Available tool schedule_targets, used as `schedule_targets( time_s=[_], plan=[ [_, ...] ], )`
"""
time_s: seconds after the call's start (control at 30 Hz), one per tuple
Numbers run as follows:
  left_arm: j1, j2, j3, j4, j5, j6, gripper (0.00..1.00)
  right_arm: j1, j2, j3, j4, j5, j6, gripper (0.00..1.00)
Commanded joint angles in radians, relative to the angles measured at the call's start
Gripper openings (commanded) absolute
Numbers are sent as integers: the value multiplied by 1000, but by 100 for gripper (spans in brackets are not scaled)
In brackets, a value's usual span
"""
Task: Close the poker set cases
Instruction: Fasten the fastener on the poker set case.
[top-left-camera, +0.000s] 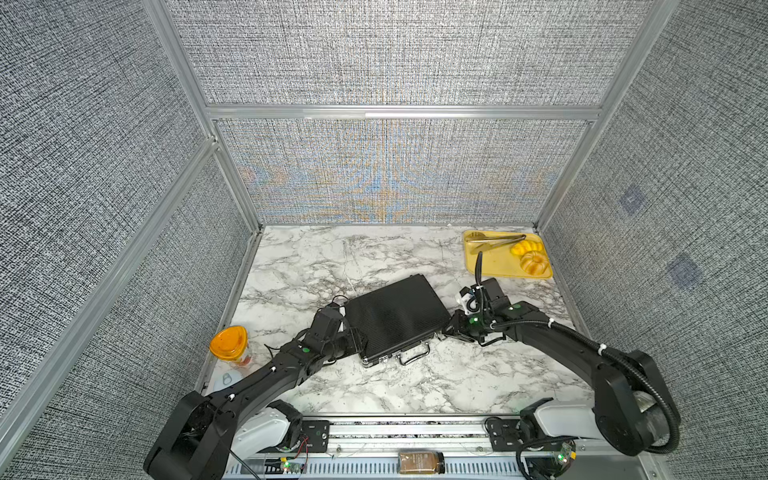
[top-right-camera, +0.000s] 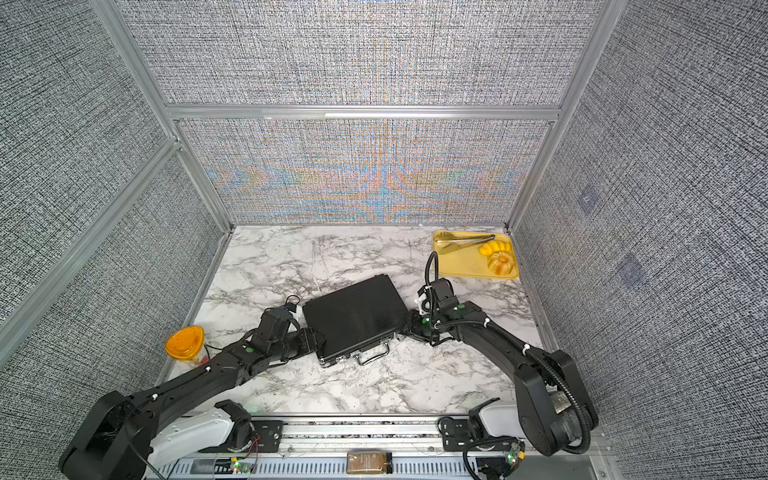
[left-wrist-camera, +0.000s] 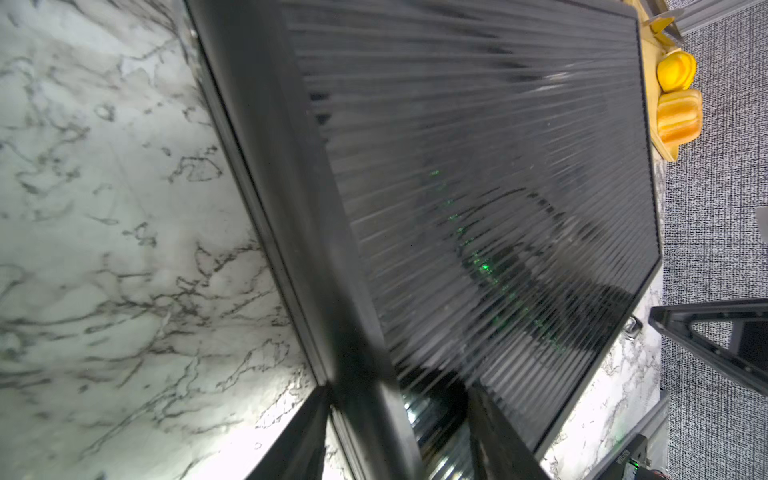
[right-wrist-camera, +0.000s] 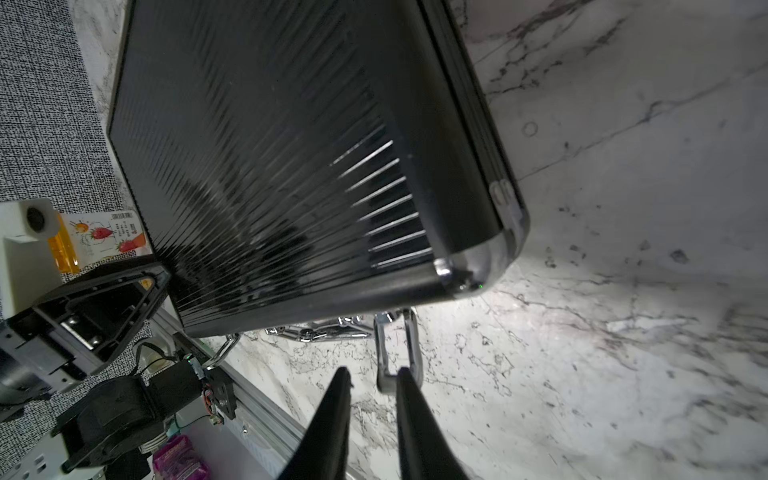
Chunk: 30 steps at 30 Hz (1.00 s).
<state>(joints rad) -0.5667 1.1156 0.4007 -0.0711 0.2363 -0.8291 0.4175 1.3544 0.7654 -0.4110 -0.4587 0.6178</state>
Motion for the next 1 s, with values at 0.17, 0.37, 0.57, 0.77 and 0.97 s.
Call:
schedule_targets(
  time_s=[0.17,0.37,0.57,0.77,0.97],
  plan=[
    [-6,14,-17,-111,14,53,53,3,16,-29,40,-2,10,22],
    [-6,23,-17,-103,14,56,53,3,21,-52,70,2,16,22],
    [-5,27,-17,-103,15,58,53,4,29,-77,95,3,21,21],
    [-7,23,-22,-104,16,54,53,6,41,-111,133,4,34,21],
    [-5,15,-20,-113,12,54,53,6,54,-119,157,6,39,21]
  ],
)
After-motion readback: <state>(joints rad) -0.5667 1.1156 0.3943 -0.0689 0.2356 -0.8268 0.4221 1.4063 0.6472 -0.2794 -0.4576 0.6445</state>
